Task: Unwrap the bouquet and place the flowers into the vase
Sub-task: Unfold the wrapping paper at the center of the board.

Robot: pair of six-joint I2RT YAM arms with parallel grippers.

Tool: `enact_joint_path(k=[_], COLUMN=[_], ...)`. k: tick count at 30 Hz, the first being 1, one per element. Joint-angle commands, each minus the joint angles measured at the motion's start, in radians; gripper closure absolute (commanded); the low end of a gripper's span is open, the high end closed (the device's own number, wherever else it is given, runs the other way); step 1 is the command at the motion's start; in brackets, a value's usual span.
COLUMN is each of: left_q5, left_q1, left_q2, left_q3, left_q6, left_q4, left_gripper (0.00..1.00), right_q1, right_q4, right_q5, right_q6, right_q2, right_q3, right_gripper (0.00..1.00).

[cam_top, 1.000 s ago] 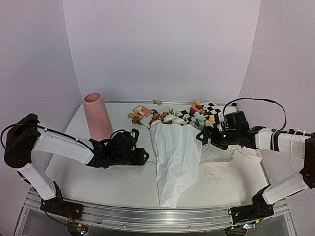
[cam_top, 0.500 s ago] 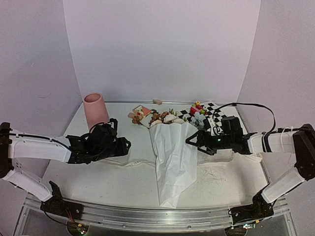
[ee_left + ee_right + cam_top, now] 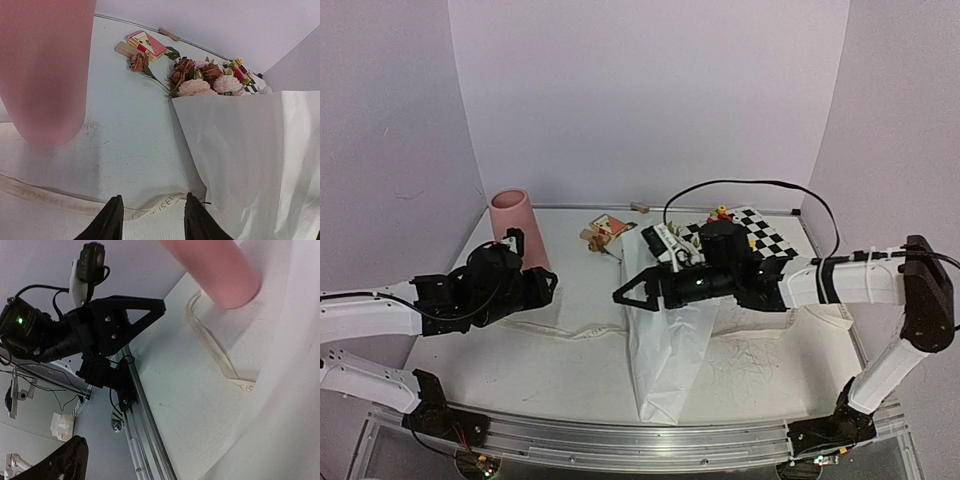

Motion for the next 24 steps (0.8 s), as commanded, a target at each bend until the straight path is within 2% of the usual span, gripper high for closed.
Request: enact_joint_path(k=[1,7,12,19,24], left_q5=[-0.015,-0.019,-0.04,-0.07,-0.051], left_q1=[0.005,0.005,0.005,0.005,0.005], left_q2=[-0.03,-0.074,-0.108,-0.157,-0.152], left_q3=[0.034,0.032,0.05,0.1,0.116], left_q6=[0.01,0.002,0.004,0.016,0.008], left_q4=[-0.055,-0.079,-0.123,-0.172,-0.174], left_gripper=[0.56,0.55,0.54,0.51,0.5], right_q1=[0.091,0.212,0.231,0.229,0.23], right_q4=[0.013,-0.003,-0.046,-0.27,-0.377], right_q5=[-0.021,-0.011,0.069,0.371,0.606], right_q6=[-0.037,-0.039,-0.052,-0.169,-0.147], right_q2=[0.132,0.32,0.329,0.231,0.187], right_q3=[0.123,0.275,0.288,0.299,0.298], right_gripper=[0.02,0.02,0.02,0.02,0.04])
